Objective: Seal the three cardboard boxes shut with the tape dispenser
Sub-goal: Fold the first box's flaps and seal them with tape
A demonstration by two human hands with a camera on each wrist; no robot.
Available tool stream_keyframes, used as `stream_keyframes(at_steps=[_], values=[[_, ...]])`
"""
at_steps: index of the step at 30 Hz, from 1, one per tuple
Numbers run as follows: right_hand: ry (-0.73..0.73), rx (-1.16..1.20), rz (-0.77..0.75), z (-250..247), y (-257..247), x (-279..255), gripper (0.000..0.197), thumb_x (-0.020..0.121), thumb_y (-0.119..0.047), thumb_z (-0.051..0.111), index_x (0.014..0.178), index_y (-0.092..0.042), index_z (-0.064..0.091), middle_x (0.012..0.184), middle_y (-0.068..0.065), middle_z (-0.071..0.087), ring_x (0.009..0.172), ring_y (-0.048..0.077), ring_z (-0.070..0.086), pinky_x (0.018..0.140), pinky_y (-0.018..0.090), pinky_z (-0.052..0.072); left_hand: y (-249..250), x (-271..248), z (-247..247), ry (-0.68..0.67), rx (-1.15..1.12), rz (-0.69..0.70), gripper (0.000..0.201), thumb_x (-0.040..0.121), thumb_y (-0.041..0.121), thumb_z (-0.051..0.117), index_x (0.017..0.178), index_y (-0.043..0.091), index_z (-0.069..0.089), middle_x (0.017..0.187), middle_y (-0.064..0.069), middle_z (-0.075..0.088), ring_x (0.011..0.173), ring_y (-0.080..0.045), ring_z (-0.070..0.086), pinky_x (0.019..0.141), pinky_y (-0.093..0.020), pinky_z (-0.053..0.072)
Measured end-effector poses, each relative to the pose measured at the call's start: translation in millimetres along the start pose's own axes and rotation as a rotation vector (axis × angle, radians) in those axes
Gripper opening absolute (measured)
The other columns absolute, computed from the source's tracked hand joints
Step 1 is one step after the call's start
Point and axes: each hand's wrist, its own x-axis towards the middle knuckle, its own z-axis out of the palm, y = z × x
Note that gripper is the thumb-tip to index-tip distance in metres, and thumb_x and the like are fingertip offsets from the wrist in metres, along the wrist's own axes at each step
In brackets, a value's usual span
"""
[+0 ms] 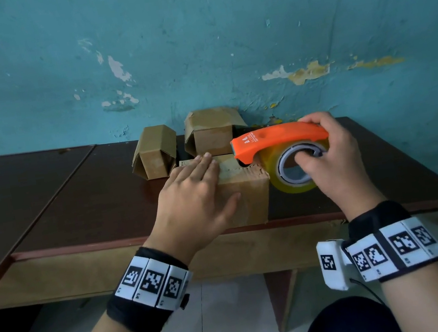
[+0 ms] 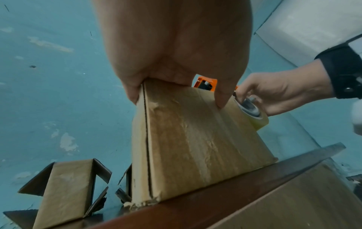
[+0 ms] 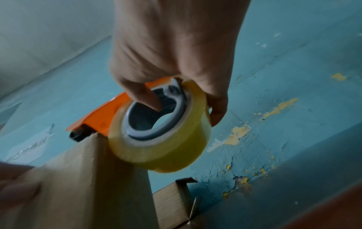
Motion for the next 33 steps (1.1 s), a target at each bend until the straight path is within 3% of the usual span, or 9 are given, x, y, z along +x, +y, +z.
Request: stream_keyframes(at_steps=[3,8,10,14,16,22,26,28,33], values=[[-0.068,0.260,0.056,-5,1,4,0.031,0.083,-0.030,0.056,0.111,-0.021,0.066,0.095,-0.001,0.067,0.090,0.019,0.066,0.085,0.040,0.051,1,0,-1,0.001,-0.010,0.004,0.076,0.093,0.061,0.044,0.143,0.007,0.061,0.152,-0.011,0.057,0.143,-0.025,0.053,0.117,-0.041,0.039],[0.082,0.220,0.201,7,0,18,0.032,0.094,-0.045,0.045,0.091,-0.027,0.070,0.091,-0.004,0.068,0.093,0.023,0.066,0.092,0.047,0.052,0,-1,-1,0.010,-0.035,-0.001,0.075,0.092,0.061,0.046,0.142,0.007,0.062,0.151,-0.011,0.058,0.142,-0.025,0.053,0.117,-0.042,0.041],[0.104,0.197,0.201,8,-1,19,0.036,0.097,-0.041,0.047,0.087,-0.015,0.069,0.079,-0.002,0.061,0.078,0.018,0.060,0.084,0.042,0.049,0,0,-1,0.012,-0.043,-0.004,0.075,0.092,0.061,0.046,0.142,0.007,0.063,0.151,-0.011,0.058,0.142,-0.024,0.053,0.118,-0.041,0.040],[0.083,0.209,0.212,6,-1,20,0.061,0.091,-0.045,0.049,0.070,0.011,0.039,0.066,0.029,0.034,0.063,0.043,0.037,0.066,0.050,0.034,0,0,0,0.015,-0.062,0.000,0.075,0.091,0.061,0.048,0.142,0.008,0.063,0.152,-0.010,0.058,0.143,-0.023,0.052,0.118,-0.040,0.040],[0.052,0.269,0.246,4,-4,23,0.068,0.079,-0.051,0.054,0.071,0.016,0.042,0.067,0.022,0.036,0.062,0.035,0.036,0.066,0.046,0.032,-1,0,0,0.010,-0.075,0.003,0.075,0.090,0.061,0.049,0.142,0.009,0.063,0.153,-0.008,0.057,0.144,-0.022,0.052,0.118,-0.039,0.038],[-0.038,0.419,0.395,2,-1,31,0.044,0.085,-0.049,0.057,0.092,-0.007,0.064,0.085,0.017,0.052,0.074,0.031,0.052,0.076,0.042,0.044,-2,0,-1,0.006,-0.082,0.005,0.076,0.090,0.062,0.048,0.143,0.009,0.062,0.154,-0.008,0.056,0.144,-0.022,0.051,0.118,-0.040,0.038],[0.016,0.336,0.298,2,3,32,0.057,0.087,-0.045,0.054,0.083,0.012,0.061,0.077,0.018,0.050,0.071,0.029,0.049,0.073,0.040,0.040,0,-1,-1,0.022,-0.067,-0.006,0.075,0.090,0.062,0.048,0.141,0.009,0.064,0.152,-0.007,0.057,0.143,-0.022,0.053,0.117,-0.039,0.040],[0.048,0.305,0.255,1,0,32,0.040,0.088,-0.037,0.053,0.077,-0.002,0.069,0.076,0.020,0.055,0.071,0.028,0.054,0.072,0.036,0.042,0,-1,-2,0.028,-0.058,-0.014,0.074,0.092,0.064,0.048,0.141,0.011,0.064,0.152,-0.005,0.058,0.143,-0.019,0.053,0.117,-0.037,0.040],[0.076,0.265,0.206,-1,2,31,0.037,0.090,-0.035,0.053,0.076,-0.006,0.071,0.077,0.038,0.054,0.067,0.034,0.052,0.072,0.038,0.041,-4,-2,-1,0.051,-0.083,-0.007,0.072,0.095,0.066,0.048,0.141,0.013,0.065,0.151,-0.003,0.059,0.142,-0.018,0.054,0.117,-0.039,0.044]])
